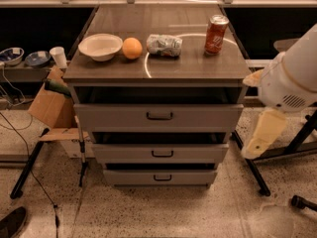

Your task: Open bottom drawer

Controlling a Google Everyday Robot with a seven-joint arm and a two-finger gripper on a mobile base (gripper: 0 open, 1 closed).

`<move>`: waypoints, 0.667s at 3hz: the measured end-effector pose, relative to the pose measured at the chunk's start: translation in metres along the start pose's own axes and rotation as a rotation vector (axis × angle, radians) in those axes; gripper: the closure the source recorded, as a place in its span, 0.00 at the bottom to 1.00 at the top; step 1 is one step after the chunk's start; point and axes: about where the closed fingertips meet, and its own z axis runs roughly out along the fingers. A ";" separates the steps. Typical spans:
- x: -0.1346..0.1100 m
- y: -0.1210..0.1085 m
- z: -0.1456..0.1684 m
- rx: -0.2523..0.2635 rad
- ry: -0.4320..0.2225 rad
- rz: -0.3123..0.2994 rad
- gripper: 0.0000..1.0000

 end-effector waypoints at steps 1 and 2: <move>0.009 0.022 0.095 -0.063 -0.077 0.055 0.00; 0.008 0.027 0.151 -0.056 -0.136 0.083 0.00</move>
Offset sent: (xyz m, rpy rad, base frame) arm 0.0242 0.0567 -0.2094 0.2401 0.0035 -0.0685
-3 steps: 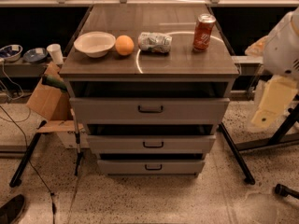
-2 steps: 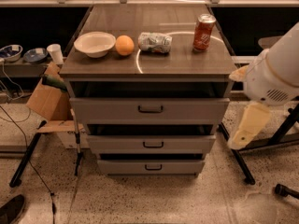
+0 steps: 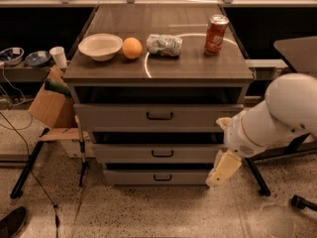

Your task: Open bottom drawer

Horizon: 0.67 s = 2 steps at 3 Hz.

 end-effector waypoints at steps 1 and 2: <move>0.008 -0.003 0.058 -0.015 -0.041 0.036 0.00; 0.006 -0.002 0.060 -0.015 -0.033 0.031 0.00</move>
Offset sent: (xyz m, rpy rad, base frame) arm 0.0089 0.0136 -0.0457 0.0393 0.0170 -0.0139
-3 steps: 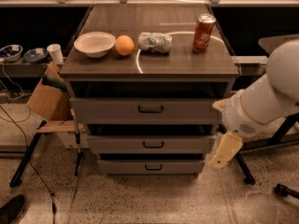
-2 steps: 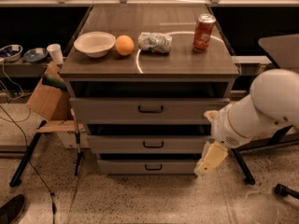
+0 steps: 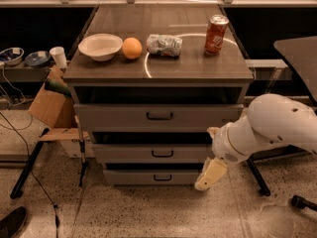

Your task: Open bottom drawer

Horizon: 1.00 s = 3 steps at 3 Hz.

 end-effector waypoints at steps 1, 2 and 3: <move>0.017 0.000 0.054 -0.068 -0.007 0.003 0.00; 0.043 -0.002 0.119 -0.131 -0.038 0.033 0.00; 0.072 -0.002 0.186 -0.163 -0.094 0.076 0.00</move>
Offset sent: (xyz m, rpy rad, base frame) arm 0.0250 0.0185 -0.2092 0.1463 0.1797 0.0377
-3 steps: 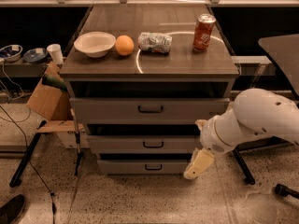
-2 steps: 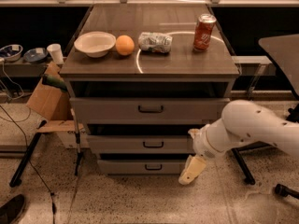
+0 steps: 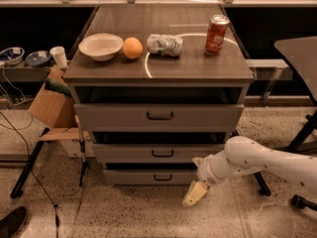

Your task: Open bottom drawer

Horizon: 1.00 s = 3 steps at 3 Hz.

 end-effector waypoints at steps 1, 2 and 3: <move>0.032 -0.013 0.059 0.010 -0.041 0.051 0.00; 0.059 -0.026 0.104 0.067 -0.067 0.098 0.00; 0.057 -0.025 0.104 0.068 -0.070 0.095 0.00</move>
Offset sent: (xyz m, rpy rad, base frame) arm 0.0260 -0.0027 -0.1715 0.0500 -0.0553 -0.2044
